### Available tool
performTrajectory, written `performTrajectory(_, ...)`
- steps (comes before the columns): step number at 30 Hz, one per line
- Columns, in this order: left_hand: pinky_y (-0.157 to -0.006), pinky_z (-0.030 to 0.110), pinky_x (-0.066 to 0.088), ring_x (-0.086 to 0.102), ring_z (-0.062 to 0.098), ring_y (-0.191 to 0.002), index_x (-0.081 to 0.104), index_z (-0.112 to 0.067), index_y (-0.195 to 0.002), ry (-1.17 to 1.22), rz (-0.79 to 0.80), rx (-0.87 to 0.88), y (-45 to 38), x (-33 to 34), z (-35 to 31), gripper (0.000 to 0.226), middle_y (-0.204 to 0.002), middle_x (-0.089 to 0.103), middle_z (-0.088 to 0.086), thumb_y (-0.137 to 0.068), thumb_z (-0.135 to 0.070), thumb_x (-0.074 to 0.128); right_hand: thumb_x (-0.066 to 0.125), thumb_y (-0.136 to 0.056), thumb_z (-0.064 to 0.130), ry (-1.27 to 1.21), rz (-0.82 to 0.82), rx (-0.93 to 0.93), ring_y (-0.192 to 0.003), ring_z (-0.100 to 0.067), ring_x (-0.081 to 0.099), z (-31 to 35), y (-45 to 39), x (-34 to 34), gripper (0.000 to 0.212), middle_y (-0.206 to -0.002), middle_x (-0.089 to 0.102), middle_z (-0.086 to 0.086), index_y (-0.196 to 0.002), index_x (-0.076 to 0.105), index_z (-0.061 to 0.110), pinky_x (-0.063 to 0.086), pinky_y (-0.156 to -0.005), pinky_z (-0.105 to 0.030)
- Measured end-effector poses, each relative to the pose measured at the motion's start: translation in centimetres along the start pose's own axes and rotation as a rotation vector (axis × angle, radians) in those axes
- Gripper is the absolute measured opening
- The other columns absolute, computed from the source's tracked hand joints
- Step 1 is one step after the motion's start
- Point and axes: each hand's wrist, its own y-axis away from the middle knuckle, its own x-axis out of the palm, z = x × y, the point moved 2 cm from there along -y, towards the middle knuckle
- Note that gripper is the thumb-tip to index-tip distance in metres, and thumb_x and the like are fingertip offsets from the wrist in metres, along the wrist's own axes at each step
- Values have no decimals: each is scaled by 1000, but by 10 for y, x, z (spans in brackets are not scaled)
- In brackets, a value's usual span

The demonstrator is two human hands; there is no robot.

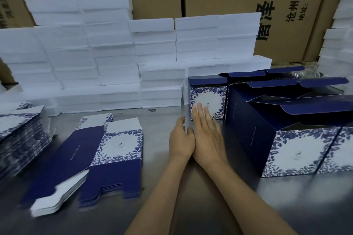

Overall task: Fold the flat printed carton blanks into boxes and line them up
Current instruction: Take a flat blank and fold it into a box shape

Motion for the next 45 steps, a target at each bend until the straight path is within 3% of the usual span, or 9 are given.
performTrajectory(6,-102,24,39,54,13,-124,47,-23,-141,76,-93,57,62,-37,-5,41,-143,55,-3,-101,-16,47,39,-103,36,-145,256,34,-152,-22,21,38,55,-4,50,-162,31,-1,-151,34,25,18,-122,-40)
performTrajectory(10,-88,3,29,44,-18,-105,50,-29,-133,-17,-259,224,98,-66,-10,39,-129,54,-11,-97,-18,46,40,-101,46,-164,300,26,-152,-24,22,61,77,-4,50,-159,35,1,-149,39,32,15,-123,-44)
performTrajectory(16,-99,25,30,40,3,-103,54,-21,-129,-156,-444,297,121,-113,-3,46,-113,60,-5,-84,-14,44,45,-92,50,-242,241,17,-127,-16,46,102,88,-3,27,-120,57,11,-113,53,35,32,-106,-42)
performTrajectory(21,-94,24,20,54,12,-99,55,-21,-124,-206,-566,188,117,-146,5,43,-108,63,-6,-85,-5,52,56,-88,43,-328,301,143,-137,-15,34,126,80,3,12,-136,46,5,-89,54,31,15,-119,-48)
performTrajectory(26,-102,35,20,46,22,-121,56,-16,-122,-274,-536,115,109,-161,7,38,-133,53,0,-86,-2,56,73,-86,34,-735,85,375,-89,-21,62,105,78,-11,30,-79,62,8,-73,49,20,47,-88,-35)
performTrajectory(31,-113,47,19,35,30,-136,50,-13,-134,-344,-481,-40,106,-172,13,46,-146,42,10,-89,-11,57,66,-95,8,-1077,-15,443,-70,-14,67,62,90,-28,22,-82,68,-7,-82,49,16,49,-60,-21)
performTrajectory(37,-113,50,25,42,37,-132,38,-13,-142,-227,-322,-265,103,-176,18,49,-143,48,14,-97,-26,55,46,-105,3,-1909,84,641,-97,-30,70,33,108,-52,19,-97,72,-15,-88,46,12,56,-80,-37)
performTrajectory(41,-107,46,36,50,27,-123,31,-31,-145,128,-164,-268,98,-173,15,58,-137,57,2,-95,-36,58,45,-103,-4,-2053,14,654,-97,-25,71,29,104,-64,14,-111,71,-15,-104,51,9,56,-79,-37)
performTrajectory(45,-99,34,49,61,8,-120,29,-33,-153,418,-100,-248,98,-172,12,89,-143,52,-10,-81,-30,81,43,-101,-9,-1931,37,600,-106,-22,70,19,101,-66,40,-127,69,-9,-133,52,13,56,-81,-36)
